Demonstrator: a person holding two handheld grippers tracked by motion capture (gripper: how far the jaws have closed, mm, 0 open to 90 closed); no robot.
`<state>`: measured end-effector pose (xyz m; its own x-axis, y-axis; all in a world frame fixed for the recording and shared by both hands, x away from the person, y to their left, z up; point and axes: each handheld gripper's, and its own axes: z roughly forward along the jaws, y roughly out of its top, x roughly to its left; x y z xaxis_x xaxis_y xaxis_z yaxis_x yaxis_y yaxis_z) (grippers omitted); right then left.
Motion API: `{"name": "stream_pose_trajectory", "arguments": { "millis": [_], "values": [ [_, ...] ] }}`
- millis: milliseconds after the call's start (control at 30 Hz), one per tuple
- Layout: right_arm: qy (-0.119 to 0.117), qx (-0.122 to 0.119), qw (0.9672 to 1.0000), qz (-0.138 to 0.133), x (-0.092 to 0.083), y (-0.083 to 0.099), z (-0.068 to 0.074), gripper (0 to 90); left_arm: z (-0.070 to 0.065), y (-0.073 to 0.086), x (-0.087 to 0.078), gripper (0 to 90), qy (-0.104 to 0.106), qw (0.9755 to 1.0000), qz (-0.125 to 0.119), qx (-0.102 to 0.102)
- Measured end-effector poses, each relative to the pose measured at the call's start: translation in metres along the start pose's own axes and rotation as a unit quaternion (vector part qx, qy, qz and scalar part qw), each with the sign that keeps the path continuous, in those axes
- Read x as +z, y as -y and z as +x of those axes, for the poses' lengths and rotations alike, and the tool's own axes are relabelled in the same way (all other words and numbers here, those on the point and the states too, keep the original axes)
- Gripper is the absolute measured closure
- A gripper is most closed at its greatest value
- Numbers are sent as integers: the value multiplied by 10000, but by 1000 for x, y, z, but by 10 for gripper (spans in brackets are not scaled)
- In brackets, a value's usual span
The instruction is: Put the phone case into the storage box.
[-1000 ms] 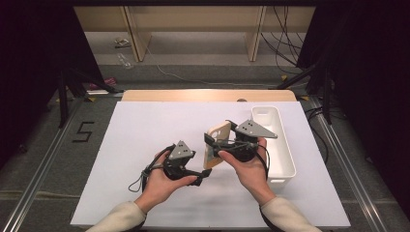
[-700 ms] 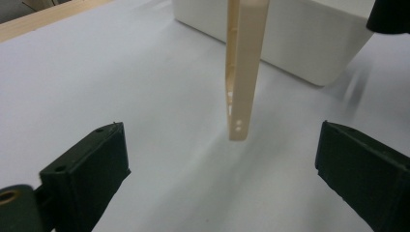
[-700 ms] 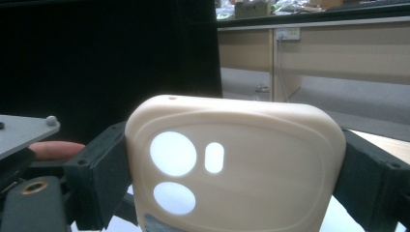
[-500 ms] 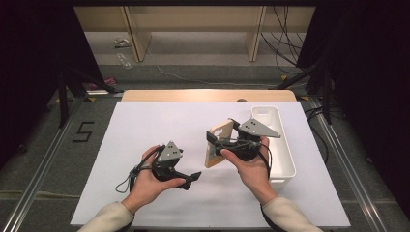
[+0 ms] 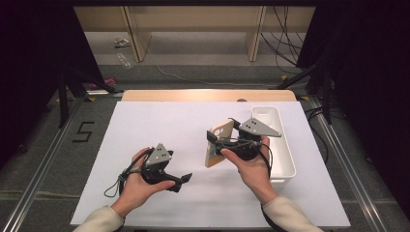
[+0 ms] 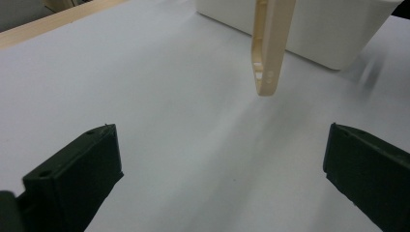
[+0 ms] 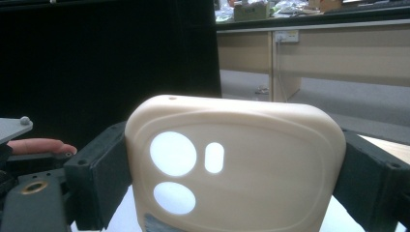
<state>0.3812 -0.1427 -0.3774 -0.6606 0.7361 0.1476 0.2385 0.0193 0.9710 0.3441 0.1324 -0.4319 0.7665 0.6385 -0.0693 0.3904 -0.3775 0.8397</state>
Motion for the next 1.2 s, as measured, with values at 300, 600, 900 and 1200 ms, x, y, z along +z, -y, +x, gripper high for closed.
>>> {"name": "stream_pose_trajectory", "arguments": {
  "millis": [300, 600, 900, 1200],
  "values": [
    [28, -7, 10000, -8, -1, -2, -2, 120, 4, 5, -5, 0, 7, 10000, -27, 36],
    [85, -59, 9999, -11, -3, -4, -4, 120, 8, 8, -5, 0, -36, 10000, -4, 39],
    [142, -54, 9999, -22, -5, -6, -6, 119, 12, 10, -5, 0, -107, 9999, -17, 22],
    [216, -50, 9997, -55, -9, -10, -10, 119, 12, 10, -5, 0, -123, 9999, -11, 22]
  ]
}}
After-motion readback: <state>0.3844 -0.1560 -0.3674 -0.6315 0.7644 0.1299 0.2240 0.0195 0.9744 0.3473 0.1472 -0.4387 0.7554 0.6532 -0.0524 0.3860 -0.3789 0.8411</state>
